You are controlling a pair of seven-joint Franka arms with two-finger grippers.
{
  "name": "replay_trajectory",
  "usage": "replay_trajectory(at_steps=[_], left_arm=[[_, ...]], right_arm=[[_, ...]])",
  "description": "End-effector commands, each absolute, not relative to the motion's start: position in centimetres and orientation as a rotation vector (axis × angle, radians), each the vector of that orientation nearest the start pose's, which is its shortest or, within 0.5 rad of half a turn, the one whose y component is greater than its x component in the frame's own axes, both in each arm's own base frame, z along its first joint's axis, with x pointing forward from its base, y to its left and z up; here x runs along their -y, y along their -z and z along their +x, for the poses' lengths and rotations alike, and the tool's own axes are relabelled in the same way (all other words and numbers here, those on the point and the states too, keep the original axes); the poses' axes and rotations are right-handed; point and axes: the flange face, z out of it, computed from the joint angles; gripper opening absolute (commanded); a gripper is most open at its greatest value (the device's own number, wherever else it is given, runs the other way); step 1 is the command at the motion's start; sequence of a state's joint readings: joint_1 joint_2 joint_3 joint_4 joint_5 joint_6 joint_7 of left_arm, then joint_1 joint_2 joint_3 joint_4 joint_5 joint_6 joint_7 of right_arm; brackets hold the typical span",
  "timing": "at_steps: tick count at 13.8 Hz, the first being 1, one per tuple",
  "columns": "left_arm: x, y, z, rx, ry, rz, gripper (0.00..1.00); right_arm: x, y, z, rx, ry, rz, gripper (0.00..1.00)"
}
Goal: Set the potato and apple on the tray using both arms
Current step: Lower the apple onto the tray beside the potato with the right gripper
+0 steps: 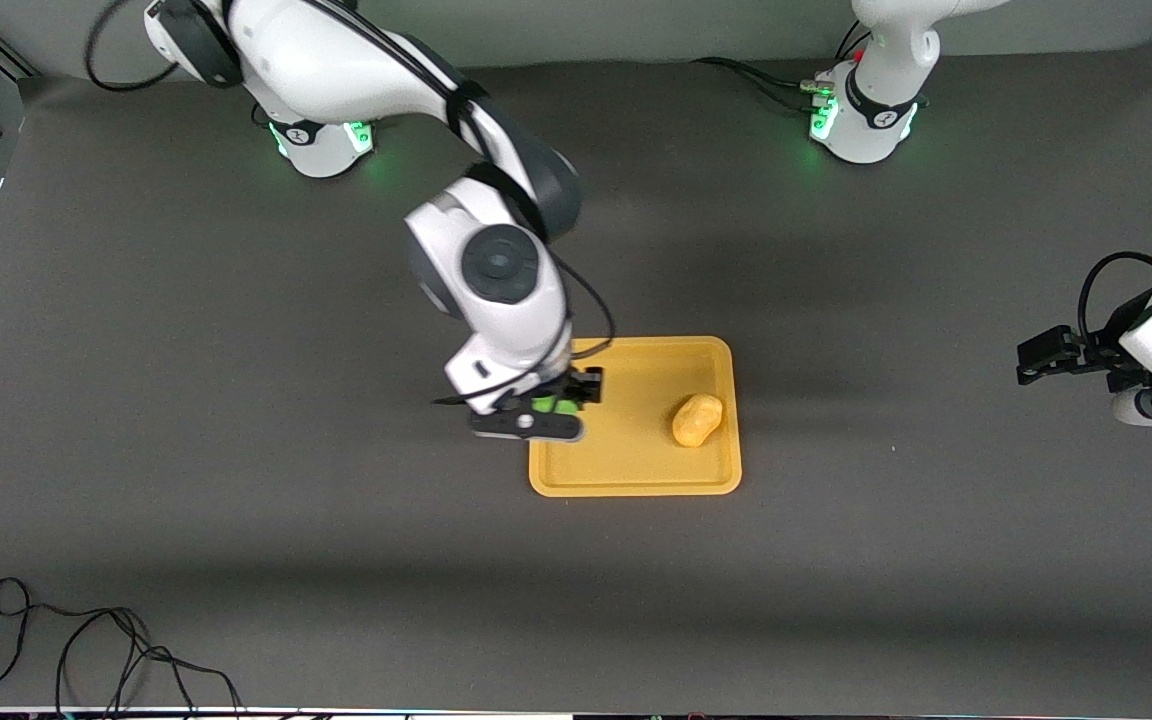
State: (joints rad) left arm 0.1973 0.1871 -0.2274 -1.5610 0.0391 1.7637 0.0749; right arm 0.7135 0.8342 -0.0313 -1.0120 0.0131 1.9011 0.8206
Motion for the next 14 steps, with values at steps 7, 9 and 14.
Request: replay_trajectory(at_steps=[7, 9, 14], left_arm=[[1.4, -54.4, 60.9, -0.112, 0.040, -3.121, 1.00], [1.9, -54.7, 59.9, -0.096, 0.027, -3.114, 1.00], [1.4, -55.0, 59.0, -0.290, 0.042, -3.105, 1.00]], right_arm=[[-55.0, -19.6, 58.1, -0.216, 0.212, -3.101, 0.42], [-55.2, -19.2, 57.9, -0.212, 0.213, -3.100, 0.43], [-55.4, -20.7, 58.0, -0.209, 0.229, -3.090, 1.00]])
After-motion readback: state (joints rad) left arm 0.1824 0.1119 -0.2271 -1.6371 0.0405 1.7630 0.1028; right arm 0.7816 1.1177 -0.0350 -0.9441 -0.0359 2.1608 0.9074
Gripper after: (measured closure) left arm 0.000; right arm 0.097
